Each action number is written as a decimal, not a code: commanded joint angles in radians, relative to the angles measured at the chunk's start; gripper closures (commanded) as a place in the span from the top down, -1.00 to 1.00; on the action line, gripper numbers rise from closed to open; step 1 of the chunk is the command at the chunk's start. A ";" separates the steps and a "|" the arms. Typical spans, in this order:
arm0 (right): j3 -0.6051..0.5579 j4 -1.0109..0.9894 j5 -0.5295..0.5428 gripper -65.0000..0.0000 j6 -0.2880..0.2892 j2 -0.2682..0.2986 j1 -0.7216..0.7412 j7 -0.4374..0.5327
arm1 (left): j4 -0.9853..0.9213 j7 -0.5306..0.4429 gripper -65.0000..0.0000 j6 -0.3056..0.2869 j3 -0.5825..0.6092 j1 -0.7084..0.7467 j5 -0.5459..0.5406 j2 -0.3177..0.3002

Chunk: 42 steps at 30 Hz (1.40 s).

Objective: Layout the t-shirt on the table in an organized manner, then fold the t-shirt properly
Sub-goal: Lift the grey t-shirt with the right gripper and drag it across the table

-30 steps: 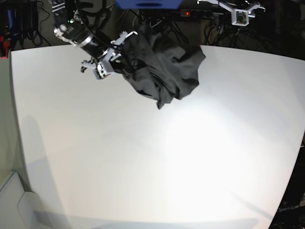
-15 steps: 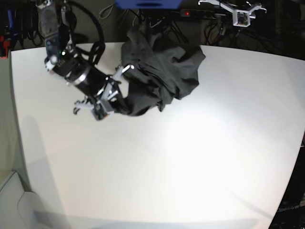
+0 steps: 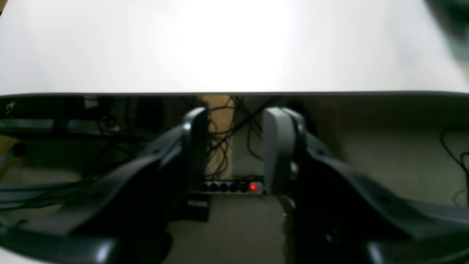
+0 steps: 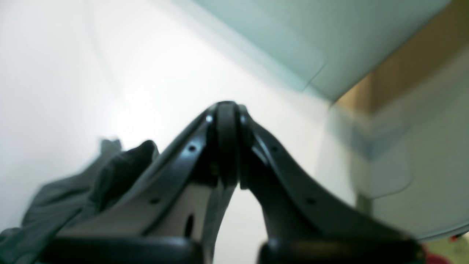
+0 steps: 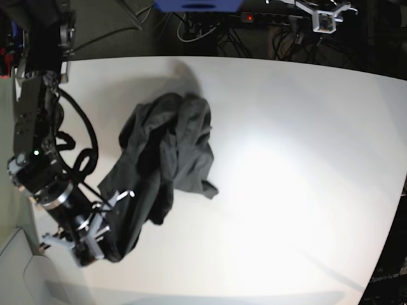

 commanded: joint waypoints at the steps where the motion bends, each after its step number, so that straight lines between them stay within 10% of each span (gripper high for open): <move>1: 0.008 0.018 0.010 -1.00 -0.005 0.014 0.055 0.039 | 0.020 -0.021 -0.26 0.004 -0.015 0.016 0.002 -0.003; 42: 0.042 -0.151 0.007 -1.00 -0.011 0.026 0.982 0.039 | 0.043 -0.029 -0.26 0.001 -0.093 0.007 0.004 -0.003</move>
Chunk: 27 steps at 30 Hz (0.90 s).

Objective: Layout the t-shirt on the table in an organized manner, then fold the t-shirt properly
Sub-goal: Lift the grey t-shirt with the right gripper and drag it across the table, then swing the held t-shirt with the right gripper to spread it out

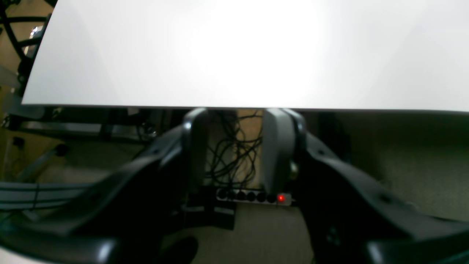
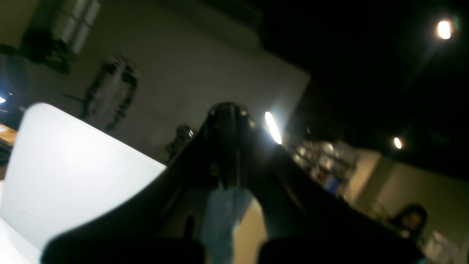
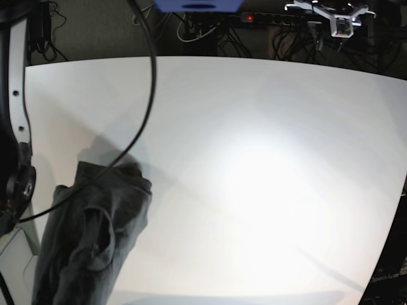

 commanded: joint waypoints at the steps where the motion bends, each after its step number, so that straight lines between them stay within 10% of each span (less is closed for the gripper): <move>1: -0.005 -0.009 0.005 -1.00 -0.011 0.002 0.024 0.009 | 0.018 -0.025 -0.26 0.004 -0.004 0.013 0.001 -0.002; 27: 0.006 -0.091 0.009 -1.00 -0.011 0.035 0.024 0.015 | 0.018 -0.025 -0.26 0.004 0.001 0.003 -0.001 -0.001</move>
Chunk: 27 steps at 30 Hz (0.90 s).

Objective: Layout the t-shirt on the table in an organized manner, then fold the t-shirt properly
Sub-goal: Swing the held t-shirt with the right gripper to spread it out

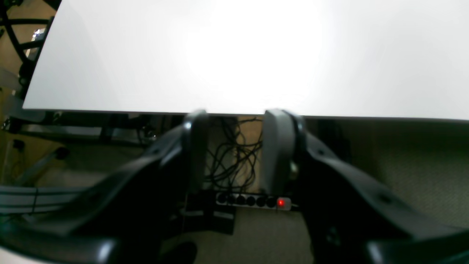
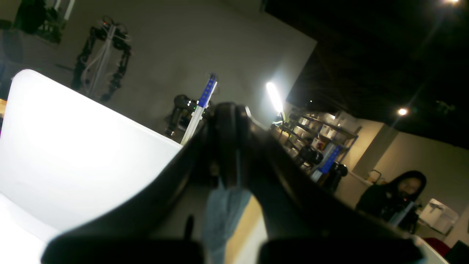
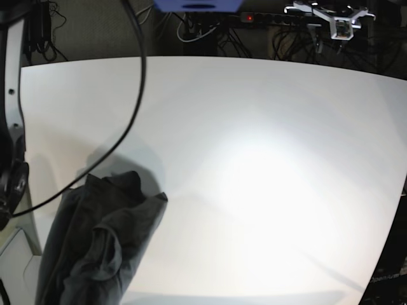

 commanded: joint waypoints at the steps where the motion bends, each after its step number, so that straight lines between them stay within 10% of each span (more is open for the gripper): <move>1: -0.001 0.007 0.009 -1.00 -0.011 -0.023 0.037 0.035 | 0.018 -0.026 -0.26 0.004 -0.002 0.016 0.000 0.000; 27: -0.380 -0.042 0.006 -1.00 -0.011 -0.413 -0.460 0.138 | 0.017 -0.020 -0.26 0.007 0.000 0.019 0.000 0.000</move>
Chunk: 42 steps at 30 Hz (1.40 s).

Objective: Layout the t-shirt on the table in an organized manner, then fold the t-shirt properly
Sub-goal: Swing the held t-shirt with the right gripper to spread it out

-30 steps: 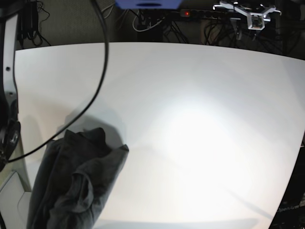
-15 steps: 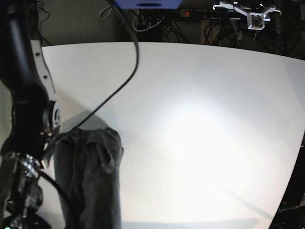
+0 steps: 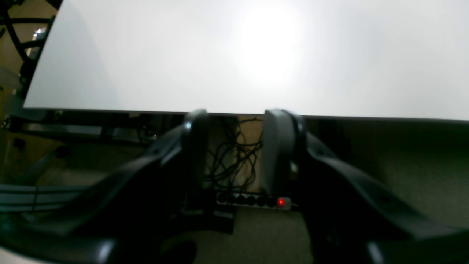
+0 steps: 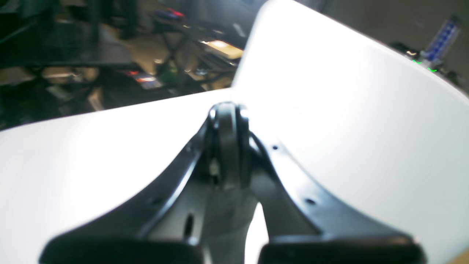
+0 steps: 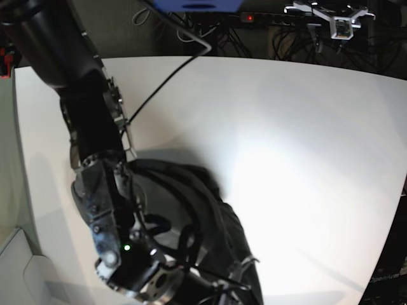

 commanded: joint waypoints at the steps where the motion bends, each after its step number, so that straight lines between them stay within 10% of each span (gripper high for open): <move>1: -0.008 -0.002 0.007 -1.00 -0.009 -0.012 0.013 0.025 | 0.017 -0.020 -0.26 0.003 -0.001 0.017 0.000 -0.003; 19: 0.005 -0.375 -0.118 -1.00 -0.009 -0.031 0.056 0.292 | 0.017 -0.020 -0.26 0.003 -0.001 0.017 0.000 -0.003; 30: 0.184 -1.050 -0.276 -0.13 -0.010 -0.051 0.278 0.596 | 0.015 -0.020 -0.26 0.006 0.000 0.021 0.000 -0.003; 36: 0.316 -1.078 -0.276 0.02 -0.311 -0.048 0.250 0.665 | 0.015 -0.020 -0.26 0.006 0.000 0.016 0.000 -0.003; 42: 0.319 -0.779 -0.276 0.03 -0.323 -0.031 0.040 0.594 | 0.015 -0.020 -0.26 0.005 0.000 0.010 -0.001 -0.003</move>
